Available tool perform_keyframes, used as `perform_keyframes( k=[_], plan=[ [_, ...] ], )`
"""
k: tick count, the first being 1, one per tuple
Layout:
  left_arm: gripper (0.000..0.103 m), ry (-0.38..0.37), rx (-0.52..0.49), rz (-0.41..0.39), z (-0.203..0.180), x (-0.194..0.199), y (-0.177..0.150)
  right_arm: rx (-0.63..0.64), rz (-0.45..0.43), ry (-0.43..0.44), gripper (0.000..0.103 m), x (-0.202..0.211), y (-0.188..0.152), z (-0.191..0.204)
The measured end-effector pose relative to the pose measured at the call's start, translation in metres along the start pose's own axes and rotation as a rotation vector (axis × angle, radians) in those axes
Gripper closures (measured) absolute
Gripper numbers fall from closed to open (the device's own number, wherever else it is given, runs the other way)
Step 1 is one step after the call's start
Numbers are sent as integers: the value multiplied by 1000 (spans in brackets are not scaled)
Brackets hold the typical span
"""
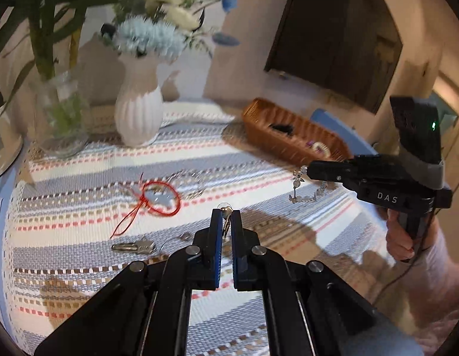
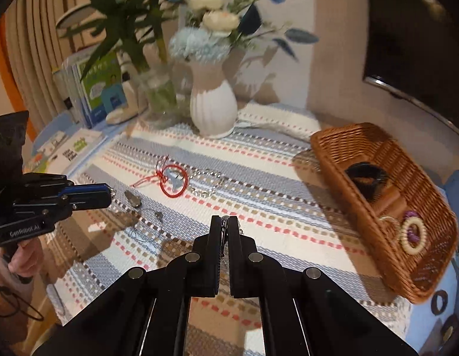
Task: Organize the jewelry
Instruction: 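Grasp a silver chain with the left tool while the right tool grasps another silver chain, then carry both silver chains into the wicker basket and open both tools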
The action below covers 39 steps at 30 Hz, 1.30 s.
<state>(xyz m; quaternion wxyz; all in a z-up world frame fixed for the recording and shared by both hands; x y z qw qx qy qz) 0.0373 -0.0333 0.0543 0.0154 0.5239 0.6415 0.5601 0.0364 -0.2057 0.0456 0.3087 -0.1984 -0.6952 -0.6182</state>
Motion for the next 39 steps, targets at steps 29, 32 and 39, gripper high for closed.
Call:
perform_keyframes(
  k=[29,32,39],
  plan=[
    [66,-1,46,265,-6,-82,-53,-136,-1,-1,99,22,-34,-57],
    [66,101,1,282,-9,-98,-56,-140,1,6,99,22,-37,-60],
    [90,177,-80,276,-17,-113,-52,-145,5,14,99,19,-42,-64]
  ],
)
Point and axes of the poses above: each gripper's, at about its wrist camera, not at the fingertips, and x roughly against the way its jaws point, z to its left, y to its top, the point moved 4 cm from there along -x, roughly the way its jaws point, and after that the axes turned 10 degrees about -y, right-handed, at the moved point
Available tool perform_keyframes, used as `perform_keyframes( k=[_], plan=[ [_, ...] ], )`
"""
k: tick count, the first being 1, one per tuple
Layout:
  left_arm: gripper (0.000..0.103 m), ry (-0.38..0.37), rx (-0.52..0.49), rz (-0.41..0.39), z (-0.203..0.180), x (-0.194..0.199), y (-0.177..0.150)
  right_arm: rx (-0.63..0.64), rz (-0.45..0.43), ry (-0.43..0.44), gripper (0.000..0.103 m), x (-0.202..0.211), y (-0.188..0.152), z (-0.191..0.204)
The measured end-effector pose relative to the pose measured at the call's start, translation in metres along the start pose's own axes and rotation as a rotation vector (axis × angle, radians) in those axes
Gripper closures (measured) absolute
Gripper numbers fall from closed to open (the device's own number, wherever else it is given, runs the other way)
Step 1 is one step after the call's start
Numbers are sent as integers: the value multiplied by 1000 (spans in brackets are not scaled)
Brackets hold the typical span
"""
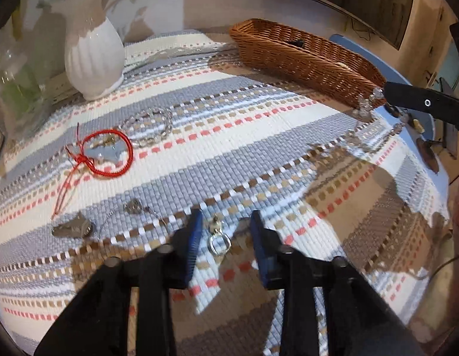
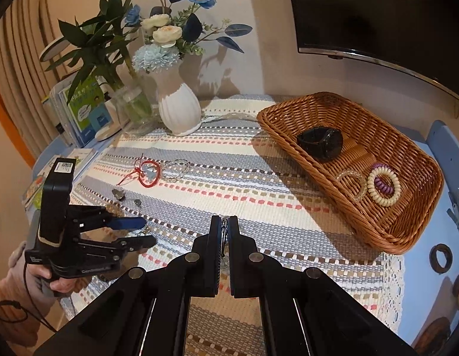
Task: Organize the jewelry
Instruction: 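Carry both silver chains into the wicker basket and open both tools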
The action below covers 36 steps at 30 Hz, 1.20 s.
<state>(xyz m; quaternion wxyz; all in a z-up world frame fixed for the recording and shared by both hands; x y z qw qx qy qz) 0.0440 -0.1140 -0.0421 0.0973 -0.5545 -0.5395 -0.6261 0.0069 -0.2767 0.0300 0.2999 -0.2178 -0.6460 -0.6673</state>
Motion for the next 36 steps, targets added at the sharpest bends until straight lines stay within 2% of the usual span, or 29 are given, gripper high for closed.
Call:
perform_keyframes(
  k=[1,5,9,12,15,20,25,31,36],
  plan=[
    [94,3,0,-3,1,-1,0,-2,2,0,99,-1,0,-1],
    [94,-42,21,-11,3,2,-1,-3,-5,5,99,0,-1,-1],
    [94,-172,77,-59,5,20,10,-22,-33,19,99,12,7,-7],
    [94,-266,83,-110,0,43,33,-35,-68,19,99,26,17,-15],
    [94,-323,62,-151,-7,59,62,-53,-114,3,99,42,29,-25],
    [94,-334,-30,-199,-39,64,114,-107,-173,-45,99,63,51,-54],
    [94,-394,-78,-198,-68,34,167,-181,-197,-134,99,67,69,-95],
    [94,-461,-96,-133,-105,-32,209,-250,-139,-247,99,36,70,-142],
    [94,-476,-77,-72,-123,-84,222,-288,-68,-241,99,7,49,-161]
  ],
)
Point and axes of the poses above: each gripper's, at about its wrist camera, not at the fingertips, and x roughly against the way its jaws point, z to its left, y to its top, the point moved 4 cm from there along -x, roughly the way its jaws point, and after that the axes turned 10 degrees about -y, right-handed, at the moved point
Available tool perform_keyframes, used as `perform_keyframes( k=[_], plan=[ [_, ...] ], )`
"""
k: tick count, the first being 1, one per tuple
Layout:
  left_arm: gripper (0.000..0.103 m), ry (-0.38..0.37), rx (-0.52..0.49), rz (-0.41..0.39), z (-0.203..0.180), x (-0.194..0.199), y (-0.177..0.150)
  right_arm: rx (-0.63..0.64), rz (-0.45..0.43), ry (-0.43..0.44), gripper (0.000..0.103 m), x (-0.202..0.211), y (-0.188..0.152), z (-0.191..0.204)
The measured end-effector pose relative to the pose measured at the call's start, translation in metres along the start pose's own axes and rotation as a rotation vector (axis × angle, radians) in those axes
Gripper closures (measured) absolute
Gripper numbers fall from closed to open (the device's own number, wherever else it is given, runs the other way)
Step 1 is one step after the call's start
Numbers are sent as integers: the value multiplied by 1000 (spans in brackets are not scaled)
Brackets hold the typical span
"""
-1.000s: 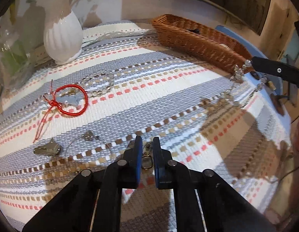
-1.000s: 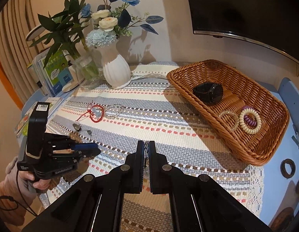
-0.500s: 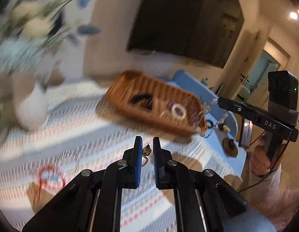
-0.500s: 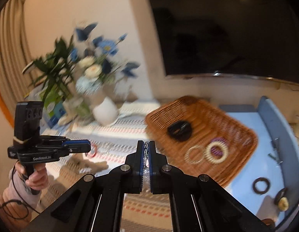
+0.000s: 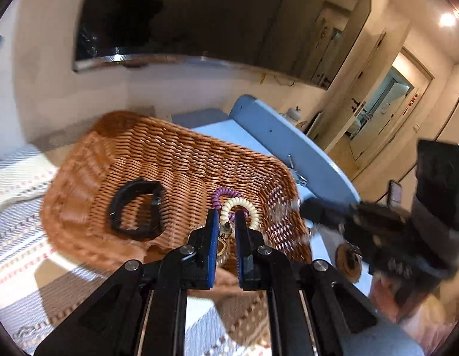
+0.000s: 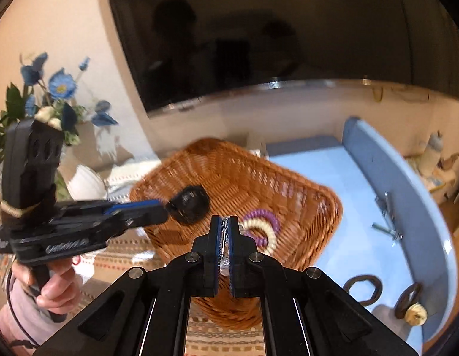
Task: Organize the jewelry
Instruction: 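Carry both silver chains into the wicker basket and open both tools, then withdraw both tools from the basket back over the tablecloth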
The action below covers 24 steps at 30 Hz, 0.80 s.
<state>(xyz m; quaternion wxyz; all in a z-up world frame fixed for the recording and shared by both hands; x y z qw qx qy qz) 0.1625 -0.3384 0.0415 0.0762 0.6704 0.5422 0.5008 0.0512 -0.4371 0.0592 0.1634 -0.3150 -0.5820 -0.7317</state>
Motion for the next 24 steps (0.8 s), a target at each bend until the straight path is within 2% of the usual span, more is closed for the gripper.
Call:
perform_keyframes(
  k=[5,8,10,11,12,14,18,24],
  plan=[
    [94,35,3,7,8,-26,10,-8,36,12,99,-10,-15,-2],
    [93,119,-6,-10,12,-33,18,-16,49,28,96,-12,-19,0],
    [84,129,0,0,14,-35,20,-32,60,51,96,-13,-20,0],
    [76,121,4,1,14,-33,19,-38,59,56,91,-12,-21,0],
    [69,116,6,-7,14,-28,18,-42,53,54,83,-10,-22,-1],
    [63,113,1,-25,13,-16,14,-47,34,67,75,-4,-24,0],
    [62,115,0,-54,7,23,0,-46,31,94,75,5,-27,12],
    [60,173,0,-113,-1,95,-41,18,25,143,74,22,-40,53]
  ],
)
Point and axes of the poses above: each gripper's, at about its wrist camera, not at the fingertips, and x roughly against the way its jaws point, z to its left, y to its top, the point moved 4 cm from there along -x, roughly the way its jaws point, and after that the axes turned 10 degrees about -y, right-handed, at the moved point
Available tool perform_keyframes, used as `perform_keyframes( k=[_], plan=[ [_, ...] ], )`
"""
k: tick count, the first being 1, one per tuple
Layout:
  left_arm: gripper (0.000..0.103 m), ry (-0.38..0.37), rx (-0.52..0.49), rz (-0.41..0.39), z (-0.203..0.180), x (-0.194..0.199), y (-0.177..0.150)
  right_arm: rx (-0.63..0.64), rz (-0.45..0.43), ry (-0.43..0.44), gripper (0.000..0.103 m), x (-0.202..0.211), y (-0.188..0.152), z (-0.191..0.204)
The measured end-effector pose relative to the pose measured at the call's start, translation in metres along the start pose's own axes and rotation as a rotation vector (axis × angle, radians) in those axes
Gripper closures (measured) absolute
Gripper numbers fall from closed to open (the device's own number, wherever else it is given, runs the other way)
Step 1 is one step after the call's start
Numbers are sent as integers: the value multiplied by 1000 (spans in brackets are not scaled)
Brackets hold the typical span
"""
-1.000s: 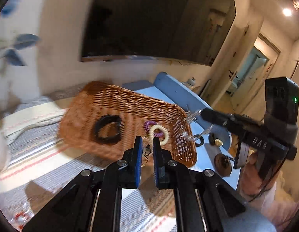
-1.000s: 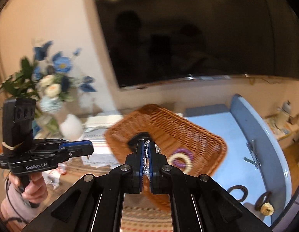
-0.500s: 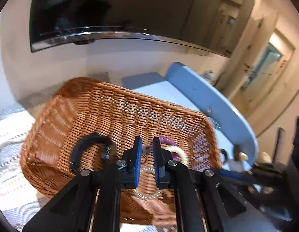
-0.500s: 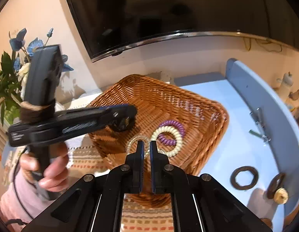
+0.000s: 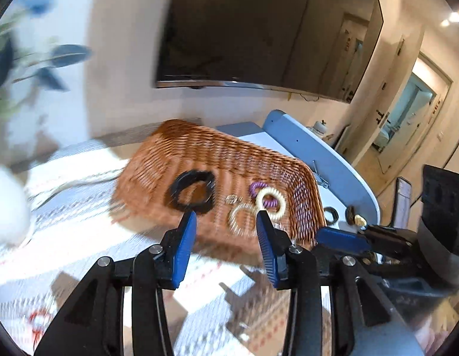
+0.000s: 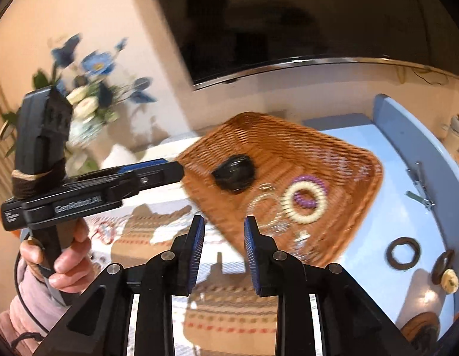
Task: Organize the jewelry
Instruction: 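Withdraw both tools from the basket back over the tablecloth, then grasp the silver keys with the left tool while the right tool grasps a small silver pendant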
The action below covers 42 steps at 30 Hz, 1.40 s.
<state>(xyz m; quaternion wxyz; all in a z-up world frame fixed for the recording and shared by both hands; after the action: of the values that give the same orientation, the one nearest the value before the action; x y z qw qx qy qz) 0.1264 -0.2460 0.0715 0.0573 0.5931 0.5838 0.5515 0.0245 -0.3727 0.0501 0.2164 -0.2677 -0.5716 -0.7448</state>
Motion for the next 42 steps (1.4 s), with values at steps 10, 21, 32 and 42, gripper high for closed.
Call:
perform_keyframes(
  k=[10,21,32,42],
  plan=[
    [55,222,144,-128,48,133,-101,140,74,90,67,-11,-47,94],
    [55,497,315,-99,125,199,-223,242,58,28,67,-41,-86,137],
    [55,527,327,-79,137,195,-237,241,95,25,66,-59,-97,134],
    [55,470,-71,171,123,170,-202,356,231,174,66,-66,-92,177]
  ],
)
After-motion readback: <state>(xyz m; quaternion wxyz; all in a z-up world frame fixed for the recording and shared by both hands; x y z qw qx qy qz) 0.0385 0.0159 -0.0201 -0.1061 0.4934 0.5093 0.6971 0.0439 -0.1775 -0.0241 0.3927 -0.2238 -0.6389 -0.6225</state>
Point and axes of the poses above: each gripper's, at about its wrist camera, not at the fingertips, and x roughly against the way its jaws point, z to its left, y to its top, the point moved 4 cm from there along -x, roughly the way its jaws point, and after that the axes turned 10 degrees about -y, right-handed, at the moved point
